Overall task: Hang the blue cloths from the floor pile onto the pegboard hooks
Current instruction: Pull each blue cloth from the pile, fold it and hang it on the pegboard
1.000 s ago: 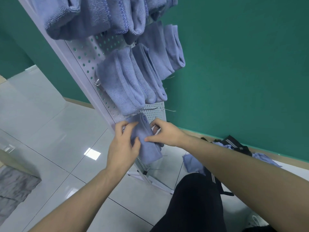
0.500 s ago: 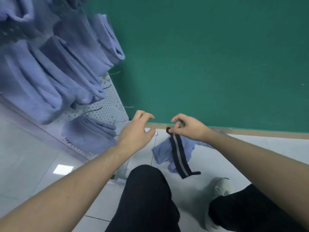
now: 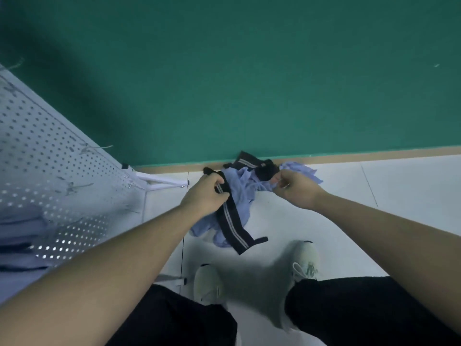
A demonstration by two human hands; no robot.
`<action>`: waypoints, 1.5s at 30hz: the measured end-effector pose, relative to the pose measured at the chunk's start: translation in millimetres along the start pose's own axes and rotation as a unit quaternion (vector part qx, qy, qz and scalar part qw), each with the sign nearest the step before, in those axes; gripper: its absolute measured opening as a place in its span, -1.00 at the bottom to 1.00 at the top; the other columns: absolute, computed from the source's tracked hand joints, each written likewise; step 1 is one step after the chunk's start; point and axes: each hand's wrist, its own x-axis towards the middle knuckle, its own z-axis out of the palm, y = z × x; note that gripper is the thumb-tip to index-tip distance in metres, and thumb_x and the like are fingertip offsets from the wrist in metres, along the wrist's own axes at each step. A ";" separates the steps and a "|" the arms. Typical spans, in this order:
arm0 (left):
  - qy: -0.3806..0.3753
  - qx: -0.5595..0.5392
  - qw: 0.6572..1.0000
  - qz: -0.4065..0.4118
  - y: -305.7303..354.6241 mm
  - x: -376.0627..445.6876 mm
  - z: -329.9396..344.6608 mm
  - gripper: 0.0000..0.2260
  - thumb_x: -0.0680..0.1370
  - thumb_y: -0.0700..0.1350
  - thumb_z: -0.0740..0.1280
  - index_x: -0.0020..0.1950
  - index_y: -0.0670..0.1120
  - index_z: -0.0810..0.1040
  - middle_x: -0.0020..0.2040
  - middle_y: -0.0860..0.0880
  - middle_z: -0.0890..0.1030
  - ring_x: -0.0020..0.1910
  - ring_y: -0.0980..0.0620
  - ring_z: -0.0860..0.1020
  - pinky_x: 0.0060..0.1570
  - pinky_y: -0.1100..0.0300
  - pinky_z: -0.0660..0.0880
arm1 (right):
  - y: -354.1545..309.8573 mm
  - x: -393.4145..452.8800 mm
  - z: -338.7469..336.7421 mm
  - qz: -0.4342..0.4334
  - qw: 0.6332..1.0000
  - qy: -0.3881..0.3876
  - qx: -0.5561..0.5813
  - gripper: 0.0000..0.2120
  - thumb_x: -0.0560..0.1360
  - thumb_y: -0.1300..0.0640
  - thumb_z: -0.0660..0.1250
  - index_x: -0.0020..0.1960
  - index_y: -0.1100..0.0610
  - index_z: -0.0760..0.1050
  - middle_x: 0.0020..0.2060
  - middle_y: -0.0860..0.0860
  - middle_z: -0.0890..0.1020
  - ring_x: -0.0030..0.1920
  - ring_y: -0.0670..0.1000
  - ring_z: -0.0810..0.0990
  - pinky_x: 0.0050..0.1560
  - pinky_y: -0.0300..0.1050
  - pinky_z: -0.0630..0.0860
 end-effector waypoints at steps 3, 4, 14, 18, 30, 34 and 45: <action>-0.036 0.006 0.999 -0.019 -19.5 34.7 29.4 -0.73 0.56 -0.09 0.36 0.25 -0.05 0.50 0.23 -0.03 0.55 0.16 -0.05 0.55 0.14 0.08 0.47 | 19.8 35.4 23.4 0.039 0.996 -0.074 -0.014 -0.78 0.61 0.09 0.31 0.25 0.04 0.51 0.02 -0.04 0.59 0.02 0.04 0.56 -0.02 -0.18 0.43; -0.049 0.006 0.999 -0.020 -25.7 44.4 39.4 -0.76 0.56 -0.11 0.35 0.23 -0.06 0.51 0.20 -0.02 0.58 0.14 -0.06 0.57 0.13 0.07 0.49 | 25.0 48.2 31.6 0.051 0.994 -0.095 -0.012 -0.77 0.61 0.08 0.30 0.26 0.01 0.51 0.04 -0.05 0.60 0.03 0.02 0.55 -0.02 -0.21 0.42; -0.088 0.129 0.982 0.104 -74.7 109.1 132.8 -0.90 0.59 -0.10 0.25 0.05 -0.03 0.54 0.03 0.00 0.62 -0.04 0.00 0.55 0.02 0.10 0.48 | 48.1 144.9 127.8 0.156 0.971 -0.150 0.104 -0.62 0.62 0.16 0.22 0.44 0.06 0.42 0.24 0.19 0.60 0.18 0.20 0.61 0.08 0.00 0.54; -0.073 0.147 0.981 0.101 -90.6 121.4 155.0 -0.78 0.59 -0.09 0.24 0.21 0.00 0.53 0.16 0.05 0.58 0.19 0.02 0.51 0.28 0.06 0.34 | 50.5 170.3 154.8 0.183 0.964 -0.092 0.171 -0.56 0.61 0.17 0.28 0.47 0.16 0.37 0.32 0.20 0.53 0.30 0.23 0.54 0.32 0.10 0.50; -0.049 0.190 0.978 0.065 -97.0 113.1 121.6 -0.79 0.62 0.03 0.20 0.20 0.03 0.50 0.18 0.01 0.48 0.20 -0.06 0.45 0.20 -0.01 0.33 | 34.0 158.4 144.4 0.041 0.996 -0.062 0.038 -0.74 0.66 0.08 0.22 -0.19 0.14 0.43 -0.23 0.17 0.60 -0.23 0.12 0.52 -0.32 -0.22 0.33; -0.079 0.040 0.990 0.109 -50.7 97.4 86.7 -0.75 0.56 0.08 0.36 0.06 -0.08 0.47 -0.15 0.08 0.51 -0.14 0.00 0.55 -0.18 0.09 0.43 | 3.5 133.8 94.7 0.020 0.990 -0.039 0.135 -0.68 0.68 0.04 0.19 -0.24 0.07 0.33 -0.32 0.05 0.45 -0.29 -0.01 0.37 -0.30 -0.16 0.32; 0.120 -0.250 0.958 0.074 41.6 19.7 32.2 -0.81 0.53 -0.10 0.41 0.07 -0.04 0.45 -0.11 0.04 0.60 -0.14 0.00 0.55 -0.22 0.12 0.47 | -71.1 39.2 -11.5 0.028 0.878 0.021 0.478 -0.66 0.60 -0.01 0.36 -0.28 0.03 0.33 -0.32 0.14 0.41 -0.28 0.11 0.39 -0.23 -0.02 0.38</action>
